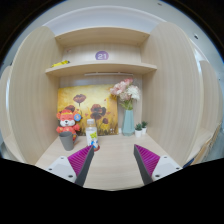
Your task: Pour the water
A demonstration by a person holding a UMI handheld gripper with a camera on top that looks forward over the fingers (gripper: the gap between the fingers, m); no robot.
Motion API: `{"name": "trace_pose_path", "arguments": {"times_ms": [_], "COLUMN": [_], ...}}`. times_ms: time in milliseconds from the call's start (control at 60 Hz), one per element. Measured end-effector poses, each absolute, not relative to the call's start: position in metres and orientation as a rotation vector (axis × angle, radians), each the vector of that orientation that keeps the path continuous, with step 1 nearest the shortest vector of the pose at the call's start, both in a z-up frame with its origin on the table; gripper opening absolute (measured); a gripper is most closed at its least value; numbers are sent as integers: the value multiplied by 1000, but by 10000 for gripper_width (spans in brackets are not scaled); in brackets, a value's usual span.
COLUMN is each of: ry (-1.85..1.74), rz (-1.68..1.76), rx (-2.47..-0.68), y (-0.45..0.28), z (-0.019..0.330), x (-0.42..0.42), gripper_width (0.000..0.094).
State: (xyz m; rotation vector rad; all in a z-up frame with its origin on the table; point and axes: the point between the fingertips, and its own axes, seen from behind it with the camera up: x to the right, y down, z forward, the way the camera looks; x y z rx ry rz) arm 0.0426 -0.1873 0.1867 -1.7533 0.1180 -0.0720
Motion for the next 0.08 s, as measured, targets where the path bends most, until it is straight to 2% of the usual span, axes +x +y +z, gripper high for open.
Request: {"name": "trace_pose_path", "arguments": {"times_ms": [83], "ry": [125], "rz": [-67], "rx": [-1749], "y": [-191], "z": [190], "x": [44], "gripper_width": [822]}}
